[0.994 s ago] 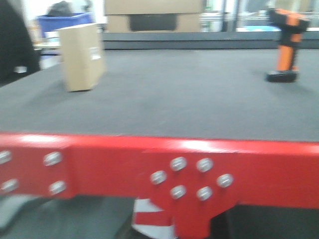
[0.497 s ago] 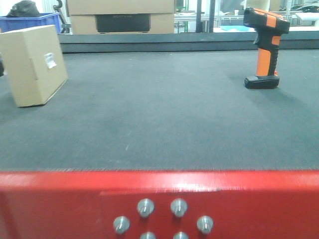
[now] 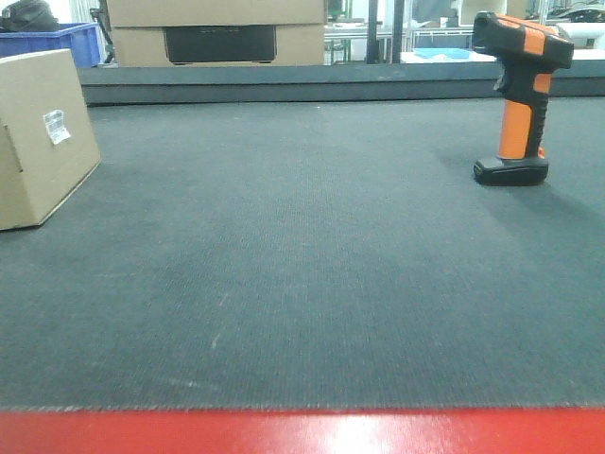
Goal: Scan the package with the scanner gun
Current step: 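Move the left gripper down over the brown cardboard box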
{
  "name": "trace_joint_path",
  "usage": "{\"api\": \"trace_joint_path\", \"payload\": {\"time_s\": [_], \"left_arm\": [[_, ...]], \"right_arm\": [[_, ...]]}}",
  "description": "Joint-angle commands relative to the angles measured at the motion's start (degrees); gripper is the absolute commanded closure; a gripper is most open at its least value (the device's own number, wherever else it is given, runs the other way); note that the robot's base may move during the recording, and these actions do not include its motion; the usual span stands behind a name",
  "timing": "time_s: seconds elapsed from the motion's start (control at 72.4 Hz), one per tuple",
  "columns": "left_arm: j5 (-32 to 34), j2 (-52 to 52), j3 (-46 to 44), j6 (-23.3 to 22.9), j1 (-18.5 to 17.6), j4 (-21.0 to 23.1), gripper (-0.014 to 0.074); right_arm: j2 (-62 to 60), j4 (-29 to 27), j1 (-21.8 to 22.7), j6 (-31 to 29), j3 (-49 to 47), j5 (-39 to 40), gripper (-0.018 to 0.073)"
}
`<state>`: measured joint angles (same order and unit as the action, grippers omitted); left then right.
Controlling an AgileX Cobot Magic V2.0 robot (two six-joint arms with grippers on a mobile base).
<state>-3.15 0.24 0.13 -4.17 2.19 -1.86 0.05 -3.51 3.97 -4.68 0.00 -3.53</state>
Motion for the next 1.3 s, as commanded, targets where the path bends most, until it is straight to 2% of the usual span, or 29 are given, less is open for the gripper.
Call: {"api": "trace_joint_path", "payload": {"time_s": [0.0, 1.284], "left_arm": [[1.1, -0.24, -0.13, 0.04, -0.02, 0.0, 0.0707], [1.1, -0.24, -0.13, 0.04, -0.02, 0.0, 0.0707]], "right_arm": [[-0.05, 0.07, 0.03, 0.07, 0.0, 0.98, 0.0721], [-0.05, 0.07, 0.03, 0.07, 0.0, 0.98, 0.0721]]}}
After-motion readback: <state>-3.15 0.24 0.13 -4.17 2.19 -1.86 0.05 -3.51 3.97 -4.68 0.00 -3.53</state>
